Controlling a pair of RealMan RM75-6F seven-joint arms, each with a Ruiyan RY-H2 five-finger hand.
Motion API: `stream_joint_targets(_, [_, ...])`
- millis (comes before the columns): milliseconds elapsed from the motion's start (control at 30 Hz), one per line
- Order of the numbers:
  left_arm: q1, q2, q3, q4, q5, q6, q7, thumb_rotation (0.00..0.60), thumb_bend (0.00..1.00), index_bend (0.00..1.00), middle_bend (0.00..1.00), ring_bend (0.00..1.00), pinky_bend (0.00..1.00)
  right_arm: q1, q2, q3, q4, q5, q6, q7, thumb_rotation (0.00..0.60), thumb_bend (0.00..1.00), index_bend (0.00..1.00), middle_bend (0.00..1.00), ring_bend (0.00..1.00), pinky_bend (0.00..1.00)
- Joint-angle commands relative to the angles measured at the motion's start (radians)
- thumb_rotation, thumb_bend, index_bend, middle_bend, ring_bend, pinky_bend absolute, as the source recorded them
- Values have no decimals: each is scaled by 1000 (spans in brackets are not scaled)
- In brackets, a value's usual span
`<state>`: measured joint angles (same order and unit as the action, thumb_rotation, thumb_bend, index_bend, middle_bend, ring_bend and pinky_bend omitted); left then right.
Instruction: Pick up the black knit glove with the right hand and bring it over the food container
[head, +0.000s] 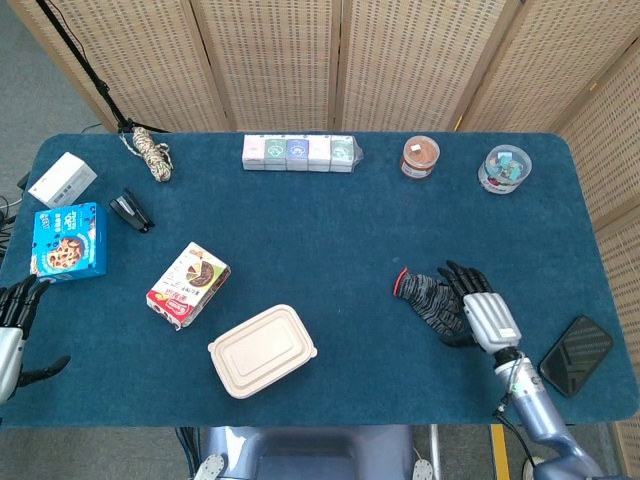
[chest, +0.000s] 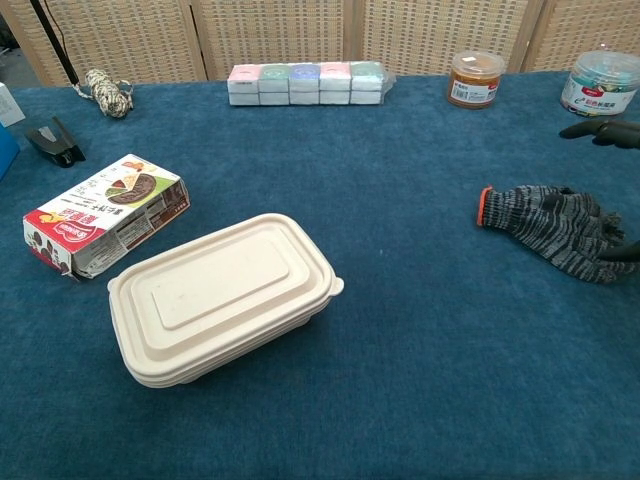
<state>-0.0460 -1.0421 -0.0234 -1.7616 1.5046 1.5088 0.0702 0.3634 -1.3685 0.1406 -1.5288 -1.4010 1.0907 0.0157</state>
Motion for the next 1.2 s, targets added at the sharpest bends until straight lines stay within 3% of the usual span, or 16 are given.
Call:
stream_joint_targets(33, [0,5,-1,1,-4,-2,-12,600,0,0,0,0,0,28,-46,6,35,37,-29,-54,600,0,0,0,0,0])
stream_joint_targets(333, [-4,13,-5,-1,-14,-12,-29,600,0,0,0,0,0,59,-124,28,102,116,-48,-93,600,0,0,0,0,13])
stream_joint_targets(500, [-7,10,-6,-1,-21,-19,-23,600,0,0,0,0,0,77,-165,38,151,141,-57,-91,600,0,66,57,14,116])
stream_joint_targets(900, [-12,3,-13,-3,-41,-27,-10,600,0,0,0,0,0,131,-212,58,247,168,-103,-72,600,1,332,358,323,422])
stream_joint_targets(967, [-13,3,-12,-3,-39,-29,-10,600,0,0,0,0,0,135,-216,57,257,168,-103,-72,600,52,379,414,376,465])
stream_joint_targets(1100, [-14,2,-11,-3,-38,-31,-6,600,0,0,0,0,0,137,-225,51,283,135,-73,-51,600,279,470,509,475,546])
stream_joint_targets(1200, [-21,1,-10,-1,-31,-38,-1,600,0,0,0,0,0,137,-222,45,292,101,-50,-16,600,377,495,537,501,570])
